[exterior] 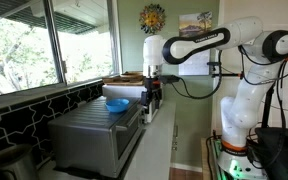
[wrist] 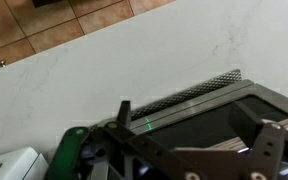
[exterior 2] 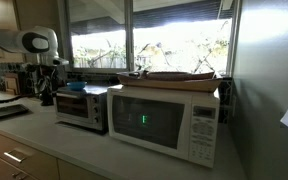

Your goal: Open the oven door then put the blue bowl in it then close it

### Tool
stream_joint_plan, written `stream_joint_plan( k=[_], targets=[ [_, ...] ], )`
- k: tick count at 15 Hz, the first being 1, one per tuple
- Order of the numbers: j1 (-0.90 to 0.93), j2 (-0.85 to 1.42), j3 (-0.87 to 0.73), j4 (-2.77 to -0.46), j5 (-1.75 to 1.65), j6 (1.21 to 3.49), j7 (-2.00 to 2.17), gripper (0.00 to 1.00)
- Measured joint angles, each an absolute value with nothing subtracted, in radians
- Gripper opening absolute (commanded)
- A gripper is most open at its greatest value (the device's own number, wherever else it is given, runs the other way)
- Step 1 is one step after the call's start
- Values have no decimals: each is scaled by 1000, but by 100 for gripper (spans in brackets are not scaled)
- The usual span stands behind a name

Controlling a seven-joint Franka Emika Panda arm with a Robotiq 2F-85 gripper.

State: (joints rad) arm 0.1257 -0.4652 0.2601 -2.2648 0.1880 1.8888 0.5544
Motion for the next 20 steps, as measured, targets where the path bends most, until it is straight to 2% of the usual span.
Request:
stream_joint_plan(
  k=[9, 20],
  targets=[
    [105, -489, 250, -2339, 319, 2062, 791, 100],
    [105, -516, 235, -2463, 385, 2293, 825, 100]
  ],
)
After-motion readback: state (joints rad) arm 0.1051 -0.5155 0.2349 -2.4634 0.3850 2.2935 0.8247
